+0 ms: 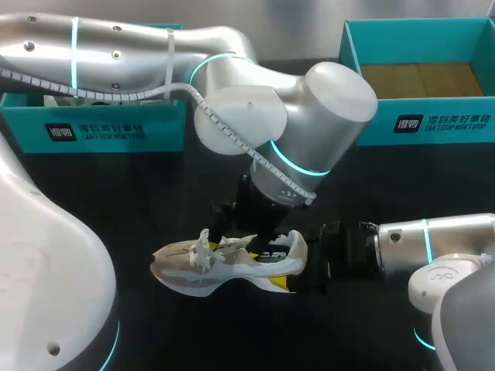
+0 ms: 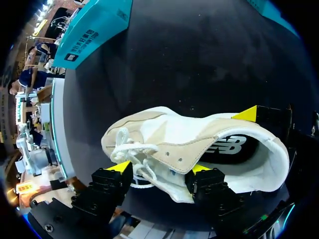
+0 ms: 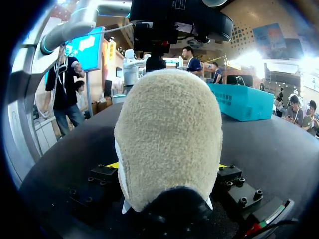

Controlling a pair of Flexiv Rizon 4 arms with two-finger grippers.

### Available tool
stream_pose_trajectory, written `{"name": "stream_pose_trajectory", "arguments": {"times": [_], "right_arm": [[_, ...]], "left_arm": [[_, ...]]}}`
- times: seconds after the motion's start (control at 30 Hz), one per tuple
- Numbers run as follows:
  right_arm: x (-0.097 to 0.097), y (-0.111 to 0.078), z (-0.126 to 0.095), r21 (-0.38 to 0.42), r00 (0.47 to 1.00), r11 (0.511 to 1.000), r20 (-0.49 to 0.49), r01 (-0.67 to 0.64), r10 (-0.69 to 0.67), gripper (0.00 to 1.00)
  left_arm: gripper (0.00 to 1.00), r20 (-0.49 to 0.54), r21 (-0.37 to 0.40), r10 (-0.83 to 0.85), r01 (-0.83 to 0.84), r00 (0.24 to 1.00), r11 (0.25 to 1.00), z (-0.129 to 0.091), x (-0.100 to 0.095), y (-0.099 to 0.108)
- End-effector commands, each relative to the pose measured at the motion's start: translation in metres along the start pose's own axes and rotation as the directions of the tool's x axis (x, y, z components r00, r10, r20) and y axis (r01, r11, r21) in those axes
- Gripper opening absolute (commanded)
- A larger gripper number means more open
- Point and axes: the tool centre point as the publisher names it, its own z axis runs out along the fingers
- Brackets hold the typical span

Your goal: Take the shoe out of the shoebox, open the shoe tongue, remove and reinsert the insole, then place the shoe into the shoebox

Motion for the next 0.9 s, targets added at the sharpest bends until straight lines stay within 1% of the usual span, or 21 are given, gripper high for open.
{"name": "stream_pose_trajectory", "arguments": {"times": [0.03, 0.1, 0.4, 0.53, 0.63, 0.73, 0.83, 0.87, 0.9], "right_arm": [[0.000, -0.001, 0.002, 0.005, 1.000, 1.000, -0.001, -0.001, 0.001, 0.00], [0.000, -0.001, 0.002, 0.005, 1.000, 1.000, -0.001, -0.001, 0.001, 0.00], [0.000, -0.001, 0.002, 0.005, 1.000, 1.000, -0.001, -0.001, 0.001, 0.00], [0.000, -0.001, 0.002, 0.005, 1.000, 1.000, -0.001, -0.001, 0.001, 0.00], [0.000, -0.001, 0.002, 0.005, 1.000, 1.000, -0.001, -0.001, 0.001, 0.00], [0.000, -0.001, 0.002, 0.005, 1.000, 1.000, -0.001, -0.001, 0.001, 0.00], [0.000, -0.001, 0.002, 0.005, 1.000, 1.000, -0.001, -0.001, 0.001, 0.00], [0.000, -0.001, 0.002, 0.005, 1.000, 1.000, -0.001, -0.001, 0.001, 0.00], [0.000, -0.001, 0.002, 0.005, 1.000, 1.000, -0.001, -0.001, 0.001, 0.00]], "left_arm": [[0.49, 0.010, 0.009, -0.008, 0.008, 1.000, 1.000, -0.002, 0.004, 0.002], [0.50, 0.004, 0.012, -0.010, 0.010, 1.000, 1.000, -0.005, 0.003, 0.002], [0.45, -0.015, 0.030, -0.010, 0.010, 1.000, 0.999, -0.015, 0.001, 0.004], [0.41, -0.021, 0.036, -0.007, 0.007, 1.000, 0.999, -0.018, -0.001, 0.006], [0.35, -0.029, 0.039, -0.008, 0.009, 1.000, 0.999, -0.019, -0.003, 0.006], [0.25, -0.034, 0.041, -0.009, 0.011, 0.999, 0.999, -0.020, -0.004, 0.006], [0.04, -0.042, 0.044, -0.011, 0.013, 0.999, 0.999, -0.021, -0.004, 0.006], [0.00, -0.045, 0.045, -0.011, 0.013, 0.999, 0.999, -0.021, -0.003, 0.007], [0.00, -0.046, 0.046, -0.010, 0.012, 0.999, 0.999, -0.022, -0.003, 0.007]]}}
